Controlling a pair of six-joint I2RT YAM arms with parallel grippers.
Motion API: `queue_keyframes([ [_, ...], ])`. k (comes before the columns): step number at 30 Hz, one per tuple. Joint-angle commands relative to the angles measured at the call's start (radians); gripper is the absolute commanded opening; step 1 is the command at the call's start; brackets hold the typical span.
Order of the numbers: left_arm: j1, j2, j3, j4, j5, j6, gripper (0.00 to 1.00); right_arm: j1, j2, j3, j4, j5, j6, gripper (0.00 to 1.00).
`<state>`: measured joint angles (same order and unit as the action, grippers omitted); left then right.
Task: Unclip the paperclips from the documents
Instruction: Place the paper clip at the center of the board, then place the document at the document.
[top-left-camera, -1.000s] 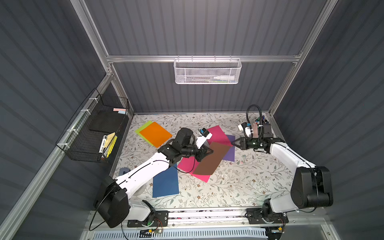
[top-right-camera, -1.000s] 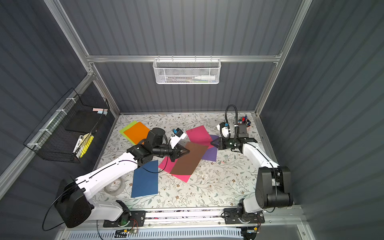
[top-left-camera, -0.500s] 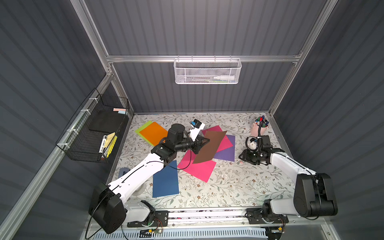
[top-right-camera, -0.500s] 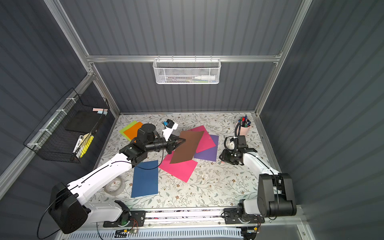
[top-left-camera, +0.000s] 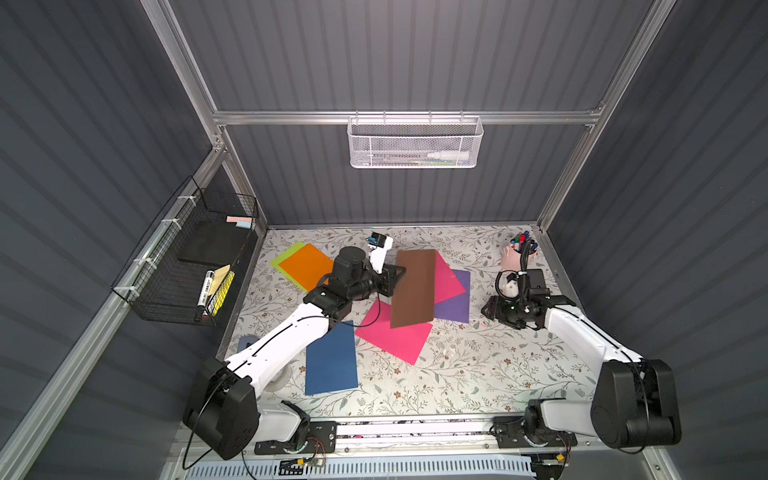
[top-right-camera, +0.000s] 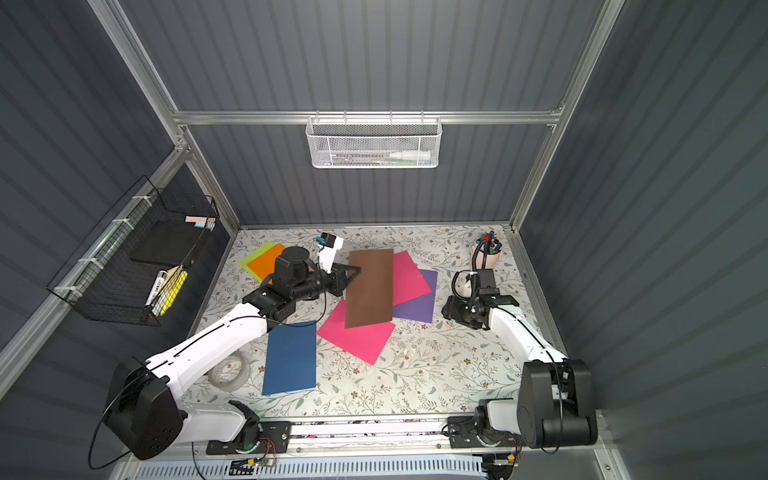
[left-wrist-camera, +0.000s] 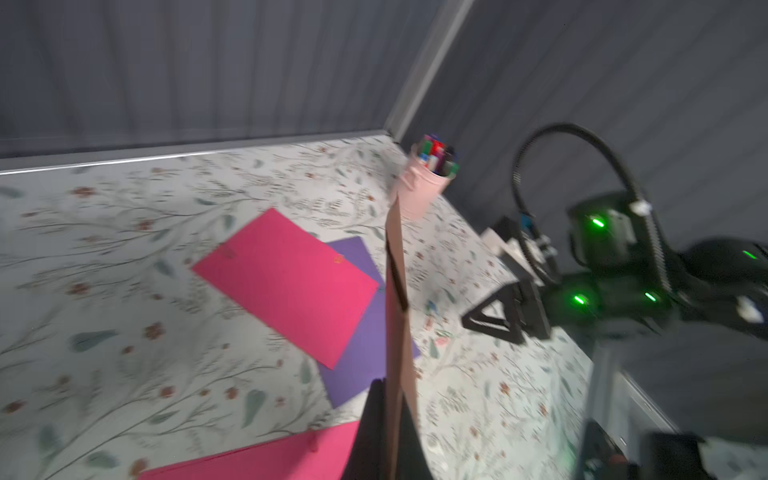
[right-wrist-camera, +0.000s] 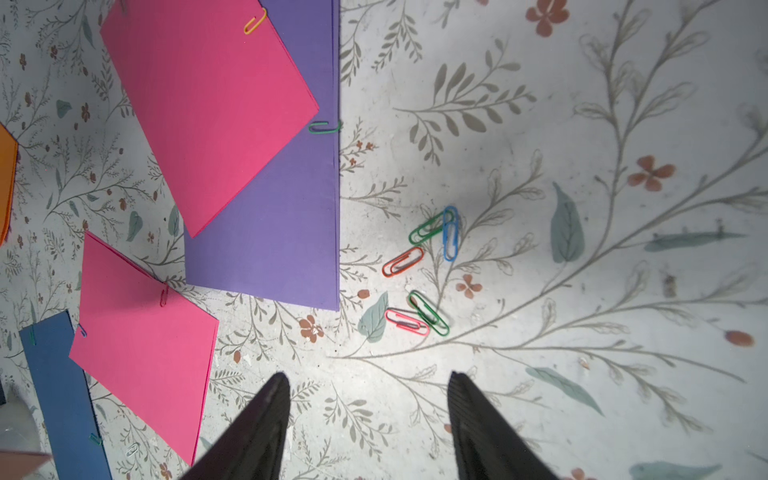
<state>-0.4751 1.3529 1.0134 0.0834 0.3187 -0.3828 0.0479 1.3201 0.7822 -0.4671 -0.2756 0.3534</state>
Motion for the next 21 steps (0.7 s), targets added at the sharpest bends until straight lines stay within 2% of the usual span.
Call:
queue_keyframes([
  [1,0.116,0.001,-0.063,0.09,-0.097,-0.102,0.0,0.012,-0.014,0.01,0.002,-0.03,-0.009,0.64],
  [2,0.168,0.019,-0.077,0.135,-0.054,-0.103,0.0,0.017,-0.01,0.008,0.008,-0.072,-0.014,0.64],
  [6,0.323,0.145,-0.077,0.262,0.033,-0.1,0.0,0.041,0.004,0.014,0.002,-0.092,-0.034,0.65],
  [10,0.431,0.293,-0.033,0.333,0.089,-0.097,0.0,0.059,-0.001,0.014,-0.004,-0.106,-0.049,0.66],
  [14,0.495,0.413,0.036,0.292,0.045,-0.078,0.0,0.077,-0.015,0.016,-0.01,-0.129,-0.06,0.67],
  [21,0.544,0.552,0.187,0.123,-0.196,-0.03,0.0,0.135,0.023,0.03,0.007,-0.185,-0.087,0.67],
])
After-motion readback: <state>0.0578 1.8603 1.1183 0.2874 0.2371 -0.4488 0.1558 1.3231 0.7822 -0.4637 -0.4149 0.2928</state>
